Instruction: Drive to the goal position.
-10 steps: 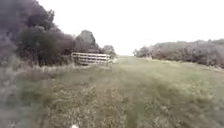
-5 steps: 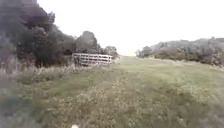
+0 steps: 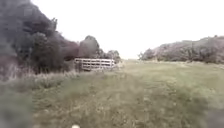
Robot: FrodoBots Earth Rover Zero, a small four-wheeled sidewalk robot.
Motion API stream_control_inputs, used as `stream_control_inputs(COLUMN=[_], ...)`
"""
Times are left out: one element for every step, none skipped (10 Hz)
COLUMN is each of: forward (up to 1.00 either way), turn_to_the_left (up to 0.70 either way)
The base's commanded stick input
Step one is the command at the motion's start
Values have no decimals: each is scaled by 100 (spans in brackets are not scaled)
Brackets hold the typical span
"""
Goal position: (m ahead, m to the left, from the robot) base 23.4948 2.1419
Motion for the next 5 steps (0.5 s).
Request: stream_control_inputs(forward=[70, 70, 70, 70, 70], turn_to_the_left=[-14, -14, -13, 0, 0])
